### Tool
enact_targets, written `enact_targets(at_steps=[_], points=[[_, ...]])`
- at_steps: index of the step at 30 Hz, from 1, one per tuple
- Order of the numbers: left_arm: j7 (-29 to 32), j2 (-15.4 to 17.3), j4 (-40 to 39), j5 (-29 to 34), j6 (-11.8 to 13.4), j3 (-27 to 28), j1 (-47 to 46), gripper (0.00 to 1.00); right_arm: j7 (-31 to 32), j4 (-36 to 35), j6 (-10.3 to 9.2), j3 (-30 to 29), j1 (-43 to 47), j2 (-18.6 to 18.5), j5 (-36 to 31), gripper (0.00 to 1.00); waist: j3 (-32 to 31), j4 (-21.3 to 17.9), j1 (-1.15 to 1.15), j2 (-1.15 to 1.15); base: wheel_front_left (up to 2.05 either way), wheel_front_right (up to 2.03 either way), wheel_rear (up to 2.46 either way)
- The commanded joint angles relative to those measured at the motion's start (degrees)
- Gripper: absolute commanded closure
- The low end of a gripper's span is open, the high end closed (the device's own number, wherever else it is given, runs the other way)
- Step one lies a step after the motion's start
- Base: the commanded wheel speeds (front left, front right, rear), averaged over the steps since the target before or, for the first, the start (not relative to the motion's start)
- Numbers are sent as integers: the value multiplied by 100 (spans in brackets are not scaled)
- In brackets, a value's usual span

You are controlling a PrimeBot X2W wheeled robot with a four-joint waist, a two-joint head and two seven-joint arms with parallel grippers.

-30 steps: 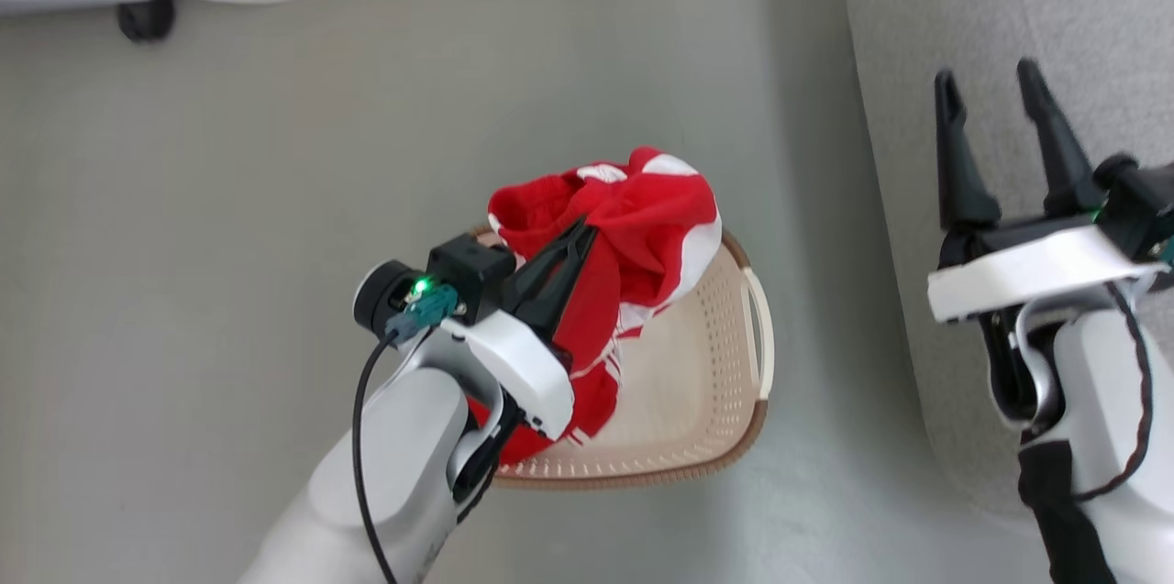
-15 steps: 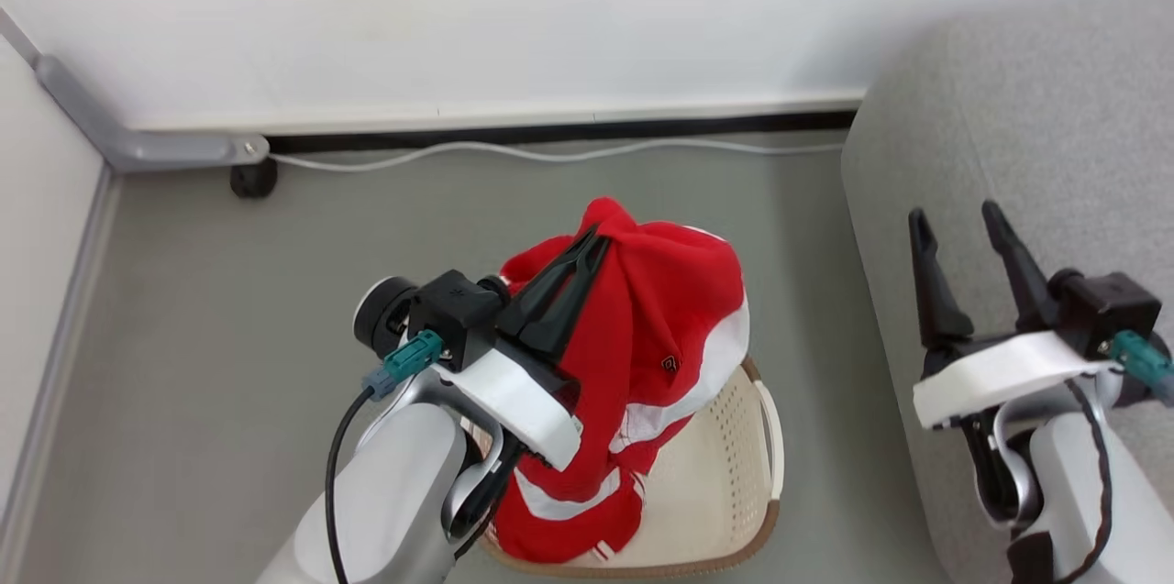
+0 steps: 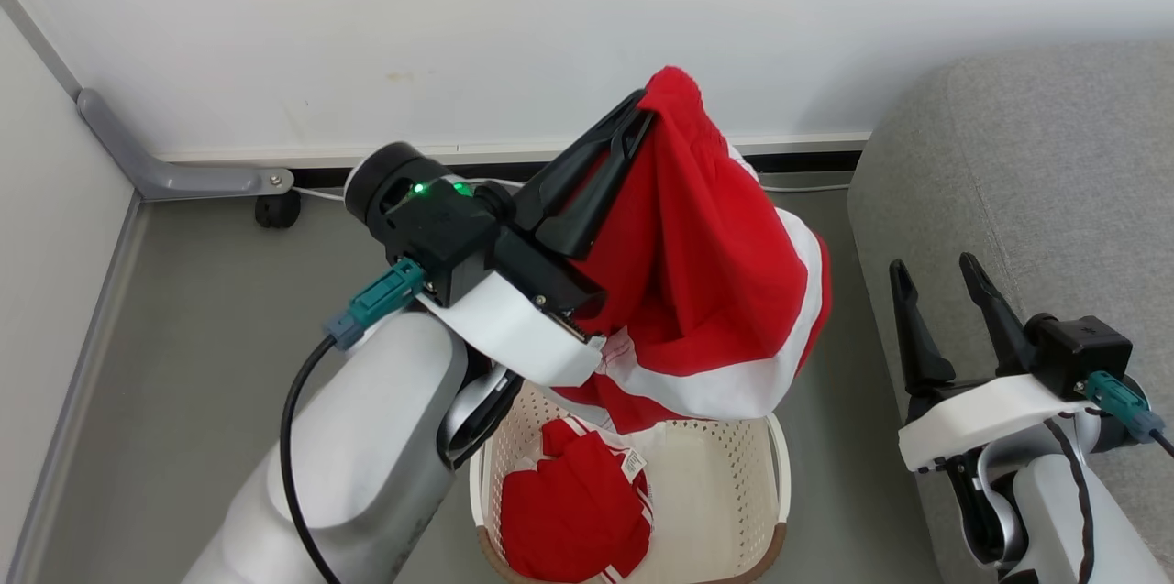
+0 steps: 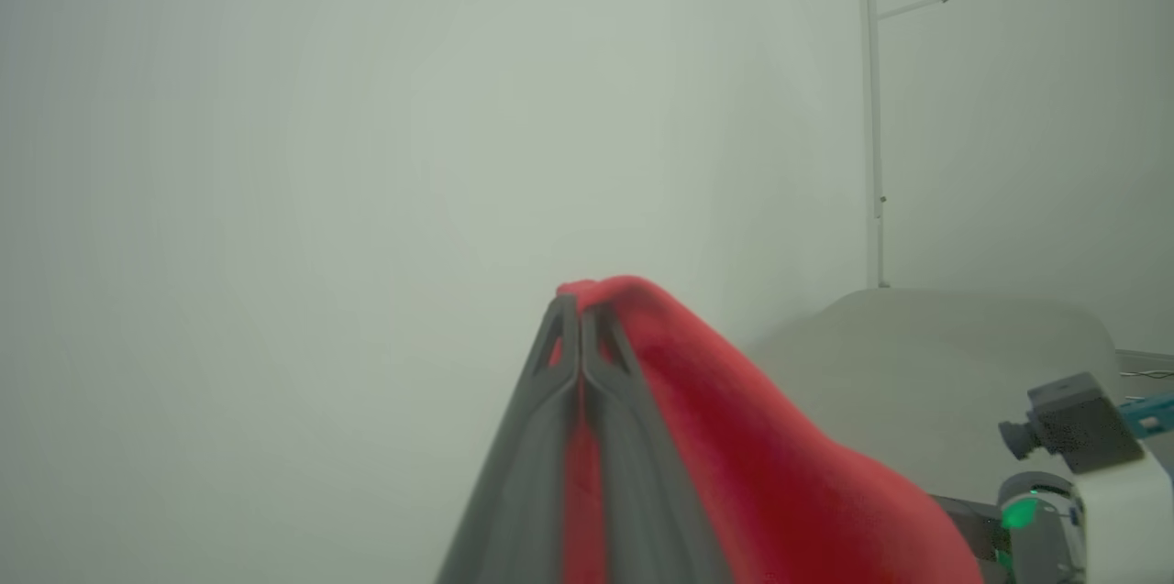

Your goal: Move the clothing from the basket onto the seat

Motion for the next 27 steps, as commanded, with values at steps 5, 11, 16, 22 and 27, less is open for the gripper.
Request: enact_targets(at_steps=[5,11,16,22,27], points=[[-41,104,-269,-27,-42,140,-623,100,-34,-89,24,135,-4,35,12,0,27,-14,0,0,0,0,0],[-41,82,-214,-57,-42,97,-788,100,-34,-155,24,366,-81,55,99,0,72,-64,0,0,0,0,0],[-41,78,-153,-69,-42,56,-832,100,-34,-599,24,891,-179,-30,355,0,138,-109,0,0,0,0,0],[-41,57,-126,-46,-42,18,-862,100,-34,-1470,24,1441,-200,-222,736,0,223,-138,0,0,0,0,0],[-41,31,-127,-59,-42,-37,-891,100,-34,-2259,24,1948,-234,-439,1104,0,294,-125,0,0,0,0,0]])
